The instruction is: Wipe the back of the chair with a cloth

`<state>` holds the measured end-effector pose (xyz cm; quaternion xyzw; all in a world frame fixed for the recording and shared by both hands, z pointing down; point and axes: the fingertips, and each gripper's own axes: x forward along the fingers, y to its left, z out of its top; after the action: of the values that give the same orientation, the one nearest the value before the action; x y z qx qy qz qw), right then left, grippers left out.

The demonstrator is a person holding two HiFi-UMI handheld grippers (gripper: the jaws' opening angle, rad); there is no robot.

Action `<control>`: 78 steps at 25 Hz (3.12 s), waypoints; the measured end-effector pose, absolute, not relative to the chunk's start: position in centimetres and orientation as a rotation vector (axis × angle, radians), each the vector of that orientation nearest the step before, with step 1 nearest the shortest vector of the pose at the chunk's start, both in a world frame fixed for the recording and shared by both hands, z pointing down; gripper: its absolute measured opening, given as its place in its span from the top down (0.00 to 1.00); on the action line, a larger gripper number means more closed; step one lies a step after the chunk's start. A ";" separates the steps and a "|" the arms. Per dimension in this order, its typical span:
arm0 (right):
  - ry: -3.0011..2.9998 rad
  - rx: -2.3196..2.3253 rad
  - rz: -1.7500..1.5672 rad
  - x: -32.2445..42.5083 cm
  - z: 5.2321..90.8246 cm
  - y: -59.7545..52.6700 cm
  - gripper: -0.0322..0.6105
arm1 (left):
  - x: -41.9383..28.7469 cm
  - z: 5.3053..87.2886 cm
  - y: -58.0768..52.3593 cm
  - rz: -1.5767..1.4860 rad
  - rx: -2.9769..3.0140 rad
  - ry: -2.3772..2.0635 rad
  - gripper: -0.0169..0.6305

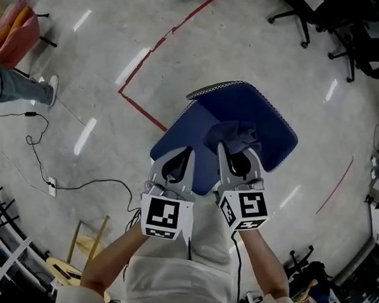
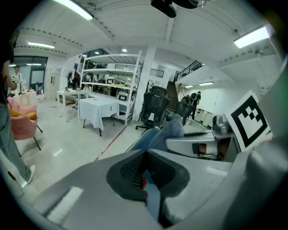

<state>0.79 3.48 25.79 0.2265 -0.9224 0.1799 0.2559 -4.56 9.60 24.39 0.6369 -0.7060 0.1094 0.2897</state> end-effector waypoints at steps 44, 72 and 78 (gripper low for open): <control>-2.474 0.793 0.496 -2.8 33.4 -8.0 0.83 | -5.1 29.7 6.3 0.322 1.728 -1.809 0.97; -2.306 1.127 0.635 10.5 34.2 -8.6 0.83 | 0.8 30.4 4.6 0.360 1.826 -1.721 0.97; -2.254 1.254 0.678 14.8 34.1 -8.9 0.84 | 2.0 30.5 3.9 0.377 1.844 -1.704 0.97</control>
<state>14.80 -8.86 34.12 0.4569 -0.8214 0.2472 0.2353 2.05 3.85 30.46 0.6937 -0.6409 0.1418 0.2967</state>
